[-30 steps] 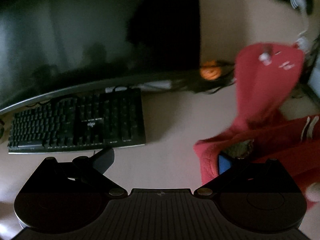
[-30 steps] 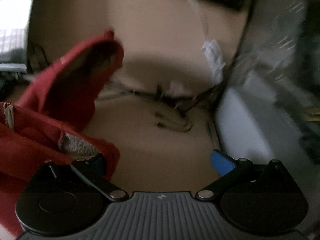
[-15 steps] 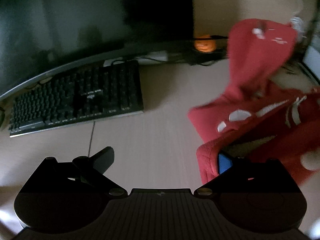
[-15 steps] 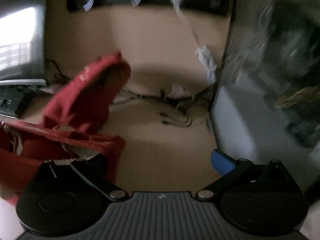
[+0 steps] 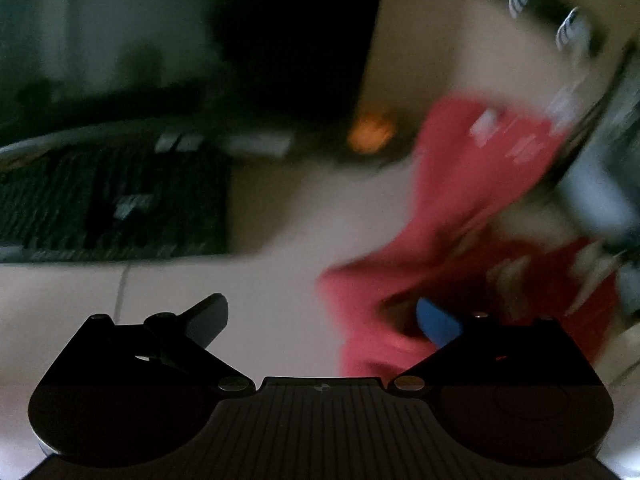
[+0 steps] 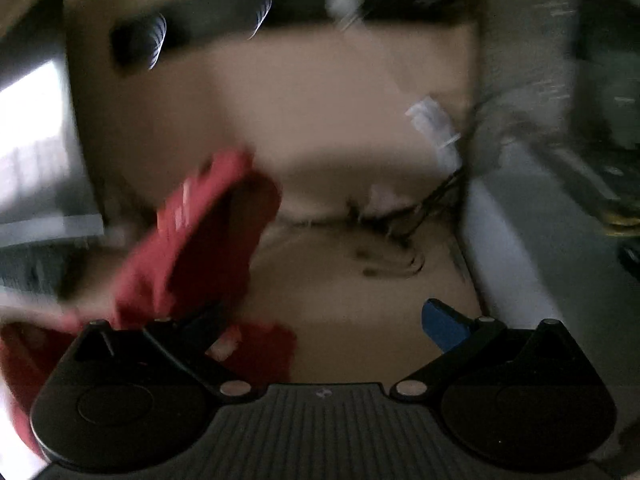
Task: Fold clothes
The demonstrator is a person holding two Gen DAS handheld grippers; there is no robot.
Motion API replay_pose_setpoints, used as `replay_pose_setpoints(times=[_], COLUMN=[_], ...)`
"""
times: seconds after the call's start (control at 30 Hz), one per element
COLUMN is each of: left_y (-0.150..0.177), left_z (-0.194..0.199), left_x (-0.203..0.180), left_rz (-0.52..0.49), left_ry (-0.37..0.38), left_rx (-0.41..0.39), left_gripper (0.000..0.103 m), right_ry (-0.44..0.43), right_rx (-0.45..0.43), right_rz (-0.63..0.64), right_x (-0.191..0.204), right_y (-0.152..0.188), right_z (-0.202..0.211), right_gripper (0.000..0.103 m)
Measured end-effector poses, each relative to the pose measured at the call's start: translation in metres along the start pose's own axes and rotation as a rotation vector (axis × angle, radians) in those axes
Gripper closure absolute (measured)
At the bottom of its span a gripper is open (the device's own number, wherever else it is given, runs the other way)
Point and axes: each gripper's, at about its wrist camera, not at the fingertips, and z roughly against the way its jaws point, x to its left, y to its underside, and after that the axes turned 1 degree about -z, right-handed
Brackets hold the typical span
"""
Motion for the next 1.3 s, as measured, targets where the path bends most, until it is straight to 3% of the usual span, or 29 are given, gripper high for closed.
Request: replay_pose_setpoints(times=[0.03,0.13,0.2,0.27,0.3,0.43,0.6,0.63,0.67,0.73,0.8,0.9,0.97,1.03,1.1,1.17,1.23,1.3], left_y=[-0.003,-0.004,0.008,0.029,0.040,0.060,0.013,0.009,0.010,0.015,0.022,0.027,0.028,0.028,0.032,0.037,0.041,0.048], left_z=[0.011,0.044,0.053,0.047,0.039,-0.014,-0.045,-0.053,-0.061,-0.069,-0.054,-0.018,-0.001,0.001,-0.008,-0.034,-0.073,-0.110], left_x=[0.003,0.013,0.006,-0.009,-0.018,-0.043,-0.036,-0.033,-0.027,-0.012,0.000,0.001,-0.014,-0.039,-0.066,-0.086,-0.093,-0.084], left_rz=[0.027,0.055,-0.025,-0.144,-0.199,-0.335,-0.255,-0.259,-0.266,-0.208,-0.100,-0.001,-0.031,-0.106,-0.177,-0.217,-0.202,-0.130], left_ry=[0.020,0.083,0.152,0.178,0.157,0.028,-0.231,-0.304,-0.363,-0.397,-0.330,-0.145,0.015,0.163,0.260,0.260,0.171,0.056], left_rx=[-0.034,-0.116,-0.096,-0.026,0.017,0.141,-0.042,-0.061,-0.049,-0.001,-0.009,-0.081,-0.117,-0.141,-0.161,-0.153,-0.100,-0.053], left_gripper=[0.000,0.000,0.000,0.000,0.000,0.000,0.000,0.000,0.000,0.000,0.000,0.000,0.000,0.000,0.000,0.000,0.000,0.000], right_ry=[-0.004,-0.037,-0.089,-0.108,-0.114,0.022,0.296,0.335,0.378,0.430,0.378,0.130,-0.068,-0.257,-0.286,-0.239,-0.175,-0.162], right_rx=[-0.028,-0.012,0.064,0.138,0.171,0.107,0.092,0.133,0.157,0.155,0.096,-0.033,-0.076,-0.055,-0.021,0.028,0.099,0.085], right_rz=[-0.021,0.137,0.263,0.294,0.288,0.225,0.305,0.315,0.309,0.240,0.125,0.008,-0.027,-0.088,-0.079,-0.019,0.041,0.059], right_x=[-0.005,0.006,0.017,0.025,0.029,0.043,0.041,0.033,0.025,0.005,-0.008,0.000,0.020,0.038,0.057,0.072,0.075,0.074], right_y=[0.000,0.023,0.048,0.069,0.077,0.065,0.052,0.059,0.065,0.068,0.063,0.043,0.035,0.033,0.041,0.054,0.069,0.076], right_z=[0.011,0.026,0.023,0.007,-0.005,-0.042,-0.077,-0.084,-0.086,-0.077,-0.053,-0.018,-0.013,-0.027,-0.055,-0.088,-0.122,-0.126], right_gripper=[0.000,0.000,0.000,0.000,0.000,0.000,0.000,0.000,0.000,0.000,0.000,0.000,0.000,0.000,0.000,0.000,0.000,0.000])
